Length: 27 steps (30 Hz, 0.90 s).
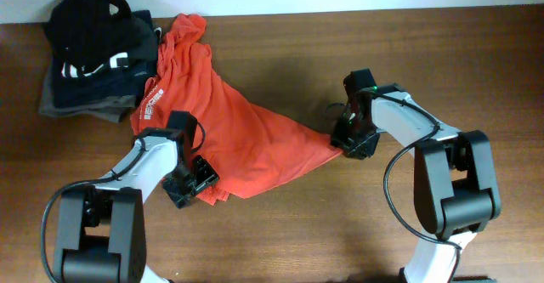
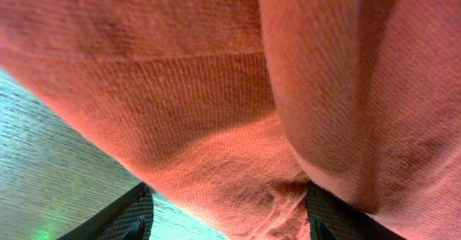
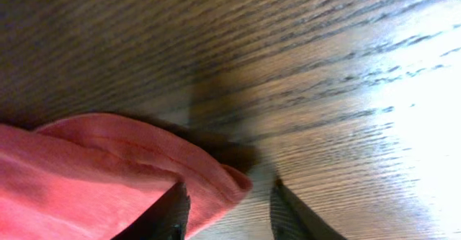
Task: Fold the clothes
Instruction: 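Grasp the shirt's right corner with the right gripper, then lift the shirt with both grippers and stretch it along the back edge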
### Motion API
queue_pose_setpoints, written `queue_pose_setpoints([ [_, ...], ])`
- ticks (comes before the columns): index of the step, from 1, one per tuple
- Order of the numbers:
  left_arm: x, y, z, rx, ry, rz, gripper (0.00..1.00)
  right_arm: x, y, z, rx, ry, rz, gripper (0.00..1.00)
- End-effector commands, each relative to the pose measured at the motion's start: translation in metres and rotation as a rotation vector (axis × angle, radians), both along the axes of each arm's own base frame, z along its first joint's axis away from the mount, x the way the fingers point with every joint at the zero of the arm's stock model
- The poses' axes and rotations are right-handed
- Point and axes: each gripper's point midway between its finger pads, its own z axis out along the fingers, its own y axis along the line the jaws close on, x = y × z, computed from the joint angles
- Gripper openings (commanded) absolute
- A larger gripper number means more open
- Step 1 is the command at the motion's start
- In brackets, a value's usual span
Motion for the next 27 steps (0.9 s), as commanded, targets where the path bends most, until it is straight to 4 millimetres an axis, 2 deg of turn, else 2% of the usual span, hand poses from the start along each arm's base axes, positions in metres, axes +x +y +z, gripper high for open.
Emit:
queue_pose_setpoints([
  [1, -0.013, 0.008, -0.012, 0.045, 0.059, -0.009, 0.67, -0.005, 0.008, -0.008, -0.017, 0.022, -0.004, 0.28],
  [3, -0.013, 0.008, -0.012, 0.046, 0.061, -0.009, 0.66, -0.006, 0.01, -0.008, -0.017, 0.024, -0.011, 0.21],
  [5, -0.013, 0.008, -0.012, 0.046, 0.062, -0.009, 0.59, -0.006, 0.011, -0.008, -0.022, 0.023, -0.007, 0.15],
  [7, -0.014, 0.008, -0.012, 0.047, 0.065, -0.009, 0.45, -0.005, 0.008, -0.009, -0.041, 0.019, -0.007, 0.04],
  [9, -0.016, 0.009, -0.012, 0.052, 0.072, -0.01, 0.25, 0.0, -0.003, -0.008, -0.101, -0.002, -0.013, 0.04],
  [12, -0.018, 0.009, -0.011, 0.053, 0.083, -0.01, 0.01, 0.009, -0.012, -0.001, -0.151, -0.028, -0.018, 0.04],
  [19, -0.018, 0.019, 0.0, 0.107, 0.108, -0.031, 0.01, 0.042, -0.028, 0.035, -0.193, -0.104, -0.019, 0.04],
  [27, 0.009, 0.039, 0.047, 0.244, 0.087, -0.054, 0.01, 0.074, -0.05, 0.077, -0.225, -0.187, -0.053, 0.04],
])
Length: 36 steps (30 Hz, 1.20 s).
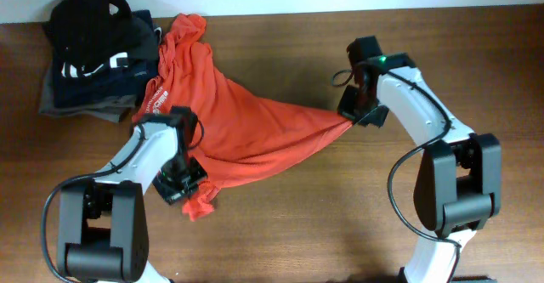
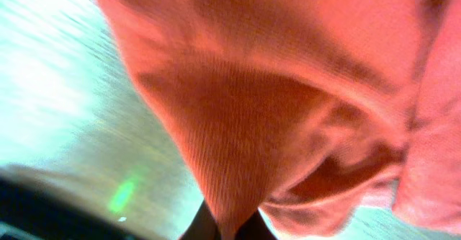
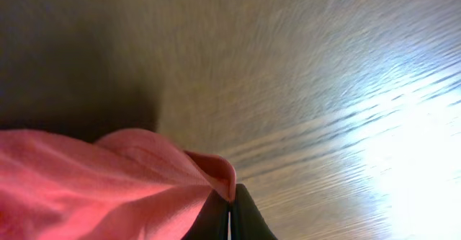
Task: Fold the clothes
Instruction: 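Lift the shirt with both grippers and stretch it along the back edge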
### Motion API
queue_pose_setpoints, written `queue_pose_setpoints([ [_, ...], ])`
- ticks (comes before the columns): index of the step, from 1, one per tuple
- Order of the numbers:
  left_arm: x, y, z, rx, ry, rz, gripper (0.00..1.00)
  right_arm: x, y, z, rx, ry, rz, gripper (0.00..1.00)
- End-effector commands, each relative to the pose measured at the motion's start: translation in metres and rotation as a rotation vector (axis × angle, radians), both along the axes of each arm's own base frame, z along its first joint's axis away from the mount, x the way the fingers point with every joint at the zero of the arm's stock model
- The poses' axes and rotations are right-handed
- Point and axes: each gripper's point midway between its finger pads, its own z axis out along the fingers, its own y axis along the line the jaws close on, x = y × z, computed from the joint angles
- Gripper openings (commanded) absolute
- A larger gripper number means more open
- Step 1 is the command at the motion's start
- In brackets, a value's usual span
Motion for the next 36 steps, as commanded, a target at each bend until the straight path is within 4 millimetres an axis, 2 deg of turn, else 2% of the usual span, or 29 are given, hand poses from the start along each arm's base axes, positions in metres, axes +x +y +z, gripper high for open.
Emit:
queue_pose_setpoints([
  [1, 0.028, 0.013, 0.024, 0.084, -0.073, -0.032, 0.01, 0.017, -0.02, 0.017, -0.045, -0.054, -0.019, 0.04],
  [7, 0.058, 0.018, 0.064, 0.125, -0.151, -0.068, 0.01, 0.032, -0.053, 0.039, -0.091, -0.114, -0.079, 0.04],
  [10, 0.079, 0.02, 0.087, 0.139, -0.222, -0.083, 0.01, 0.036, -0.071, 0.059, -0.124, -0.16, -0.116, 0.04],
  [11, 0.095, 0.021, 0.105, 0.152, -0.284, -0.109, 0.01, 0.039, -0.083, 0.076, -0.152, -0.201, -0.139, 0.04],
  [13, 0.115, 0.022, 0.128, 0.174, -0.365, -0.159, 0.01, 0.041, -0.094, 0.1, -0.185, -0.257, -0.152, 0.04],
  [17, 0.155, 0.019, 0.193, 0.26, -0.562, -0.253, 0.01, 0.044, -0.102, 0.149, -0.206, -0.376, -0.131, 0.04],
  [21, 0.183, -0.001, 0.271, 0.307, -0.8, -0.313, 0.01, 0.041, -0.103, 0.211, -0.221, -0.519, -0.106, 0.04],
  [26, 0.193, -0.028, 0.352, 0.295, -1.039, -0.393, 0.01, 0.023, -0.104, 0.29, -0.24, -0.688, -0.068, 0.04],
  [28, 0.192, -0.035, 0.389, 0.298, -1.144, -0.418, 0.01, 0.006, -0.104, 0.332, -0.254, -0.774, -0.052, 0.04],
  [29, 0.189, -0.038, 0.404, 0.298, -1.184, -0.429, 0.01, -0.001, -0.104, 0.345, -0.259, -0.802, -0.047, 0.04],
  [33, 0.176, -0.045, 0.449, 0.312, -1.304, -0.462, 0.01, -0.035, -0.107, 0.398, -0.286, -0.921, -0.051, 0.04],
  [36, 0.166, -0.046, 0.472, 0.332, -1.365, -0.454, 0.01, -0.059, -0.112, 0.423, -0.311, -0.975, -0.078, 0.04],
])
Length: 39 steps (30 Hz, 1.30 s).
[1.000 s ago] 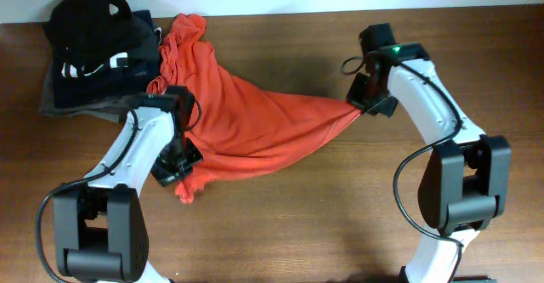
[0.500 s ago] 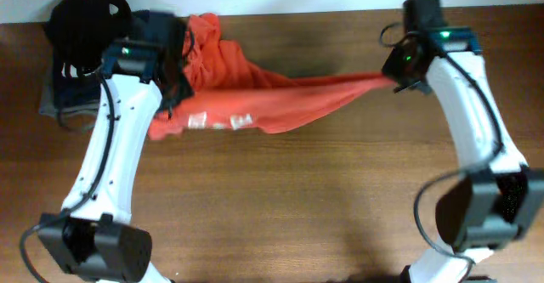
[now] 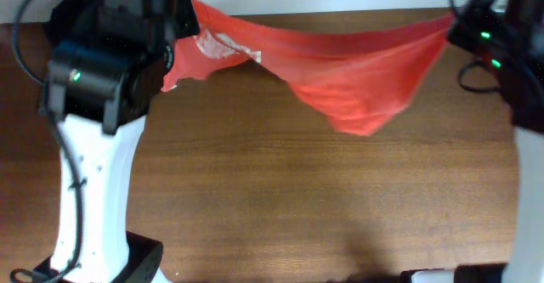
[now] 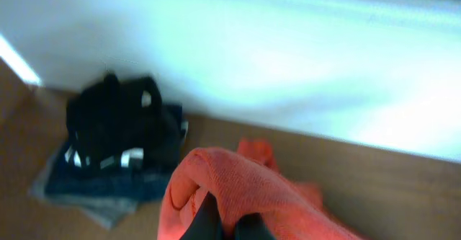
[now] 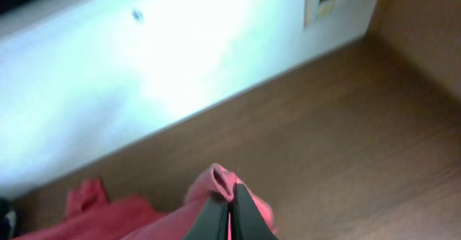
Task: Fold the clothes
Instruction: 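Lift the shirt with both grippers and stretch it along the back edge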
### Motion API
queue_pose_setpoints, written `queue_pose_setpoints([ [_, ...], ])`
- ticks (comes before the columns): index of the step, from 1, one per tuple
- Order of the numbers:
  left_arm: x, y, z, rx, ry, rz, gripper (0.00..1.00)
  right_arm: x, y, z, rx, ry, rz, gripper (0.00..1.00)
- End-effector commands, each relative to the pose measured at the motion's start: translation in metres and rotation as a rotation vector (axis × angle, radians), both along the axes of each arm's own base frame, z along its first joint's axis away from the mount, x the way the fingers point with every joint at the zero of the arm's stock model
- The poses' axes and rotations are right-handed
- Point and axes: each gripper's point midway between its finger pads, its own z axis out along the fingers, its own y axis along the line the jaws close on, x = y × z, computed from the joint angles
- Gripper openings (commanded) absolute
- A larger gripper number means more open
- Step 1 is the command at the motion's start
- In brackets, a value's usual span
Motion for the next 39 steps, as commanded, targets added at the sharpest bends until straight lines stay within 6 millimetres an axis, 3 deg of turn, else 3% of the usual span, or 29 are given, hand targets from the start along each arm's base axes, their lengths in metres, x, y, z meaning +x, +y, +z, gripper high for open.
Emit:
queue_pose_setpoints([
  [1, -0.013, 0.004, 0.033, 0.053, -0.089, 0.01, 0.01, -0.037, -0.015, 0.042, -0.057, -0.101, -0.057, 0.04],
  [5, -0.015, 0.002, 0.039, 0.044, -0.109, 0.004, 0.01, -0.052, -0.02, 0.053, -0.068, -0.127, -0.083, 0.04],
  [10, 0.004, -0.008, 0.026, 0.046, -0.091, -0.007, 0.01, -0.038, -0.016, 0.043, -0.058, -0.097, -0.062, 0.04],
  [17, 0.062, -0.043, -0.011, 0.059, -0.053, -0.122, 0.01, 0.024, -0.003, 0.003, -0.02, -0.012, 0.009, 0.04],
  [22, 0.125, -0.059, -0.039, 0.079, -0.095, -0.2, 0.01, 0.088, -0.002, -0.018, 0.011, -0.04, 0.043, 0.04],
  [24, 0.155, -0.06, -0.038, 0.105, -0.172, -0.205, 0.01, 0.119, -0.004, -0.018, 0.0, -0.099, 0.07, 0.04],
  [26, 0.176, -0.058, -0.023, 0.148, -0.281, -0.203, 0.01, 0.143, -0.009, -0.008, -0.022, -0.18, 0.09, 0.04],
  [29, 0.185, -0.051, 0.018, 0.192, -0.452, -0.186, 0.01, 0.151, -0.022, 0.015, -0.052, -0.278, 0.074, 0.04],
  [31, 0.176, -0.041, 0.05, 0.218, -0.543, -0.133, 0.01, 0.143, -0.035, 0.037, -0.071, -0.33, 0.051, 0.04],
  [34, 0.155, -0.023, 0.083, 0.237, -0.594, -0.056, 0.01, 0.124, -0.052, 0.062, -0.105, -0.363, 0.028, 0.04],
  [37, 0.14, -0.018, 0.088, 0.257, -0.553, -0.067, 0.01, 0.111, -0.061, 0.061, -0.104, -0.32, 0.036, 0.04],
  [39, 0.134, -0.017, 0.075, 0.274, -0.478, -0.083, 0.01, 0.107, -0.062, 0.046, -0.096, -0.256, 0.071, 0.04],
])
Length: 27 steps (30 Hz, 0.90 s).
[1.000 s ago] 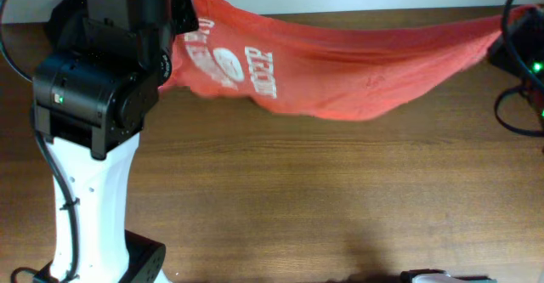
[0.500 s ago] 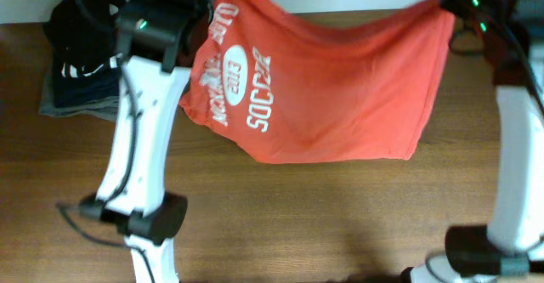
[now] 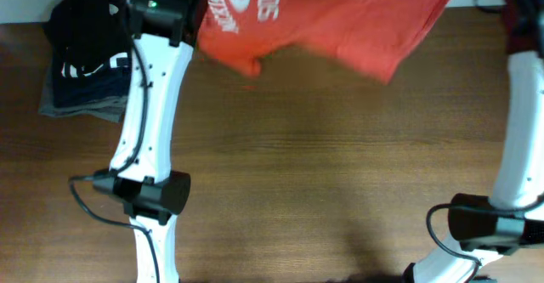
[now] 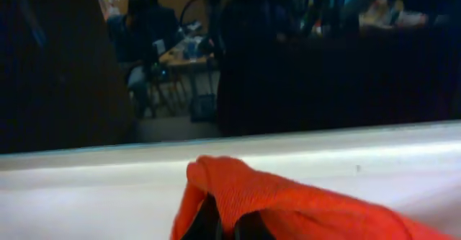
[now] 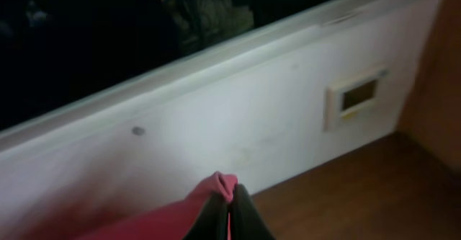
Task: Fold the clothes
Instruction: 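Lift the shirt with both grippers and stretch it along the back edge, then lower the shirt flat onto the table and open both grippers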
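Note:
A red shirt (image 3: 331,19) with white print hangs spread high over the back of the table, close under the overhead camera. My left gripper (image 4: 225,229) is shut on one bunched edge of the shirt (image 4: 288,204). Pinching the other edge (image 5: 187,215) is my right gripper (image 5: 229,215), also shut. In the overhead view the left arm (image 3: 149,104) rises to the shirt's left end, while the right arm (image 3: 520,104) goes up the right edge, its gripper out of frame there.
A pile of dark folded clothes (image 3: 85,53) lies at the back left of the wooden table (image 3: 340,172). Behind the table is a white wall (image 5: 252,139) with a wall plate (image 5: 353,96) and a dark window above.
Both grippers, still shut on the shirt, are higher now. The shirt, which sagged between them over the table's back edge, hangs closer to the overhead camera with its print showing.
The shirt lay crumpled on the table with both grippers open at its edges. Then both were shut on it, with the cloth drawn taut between them. Later it hung stretched off the table, and now it is held higher still.

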### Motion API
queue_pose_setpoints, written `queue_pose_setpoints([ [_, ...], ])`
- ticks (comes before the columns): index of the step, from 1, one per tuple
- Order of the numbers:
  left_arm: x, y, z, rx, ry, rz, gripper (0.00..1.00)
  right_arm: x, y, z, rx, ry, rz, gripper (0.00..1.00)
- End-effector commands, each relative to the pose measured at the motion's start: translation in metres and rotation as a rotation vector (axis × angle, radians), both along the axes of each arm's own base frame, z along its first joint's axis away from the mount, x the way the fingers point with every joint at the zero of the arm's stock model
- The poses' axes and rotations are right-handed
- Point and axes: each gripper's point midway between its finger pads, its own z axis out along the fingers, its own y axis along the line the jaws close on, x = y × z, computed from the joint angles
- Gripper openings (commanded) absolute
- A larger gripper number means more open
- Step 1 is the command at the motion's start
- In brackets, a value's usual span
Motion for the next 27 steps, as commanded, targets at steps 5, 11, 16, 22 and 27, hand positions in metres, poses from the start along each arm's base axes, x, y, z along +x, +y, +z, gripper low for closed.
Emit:
queue_pose_setpoints([
  [5, -0.045, 0.017, -0.042, 0.019, 0.288, 0.039, 0.04, -0.034, 0.003, -0.047, 0.033, 0.238, 0.063, 0.04],
  [11, -0.073, 0.021, -0.121, -0.095, 0.596, 0.094, 0.15, -0.056, 0.008, -0.111, 0.101, 0.504, 0.06, 0.06],
  [16, -0.108, 0.011, -0.163, -0.175, 0.827, 0.056, 0.15, -0.076, 0.008, -0.132, 0.157, 0.615, 0.008, 0.04],
  [22, -0.147, 0.014, -0.191, -0.169, 1.021, 0.074, 0.29, -0.093, 0.003, -0.143, 0.144, 0.699, -0.032, 0.45],
  [27, -0.154, 0.006, -0.216, -0.219, 1.127, 0.065, 0.47, -0.09, 0.006, -0.149, 0.162, 0.713, -0.013, 0.57],
])
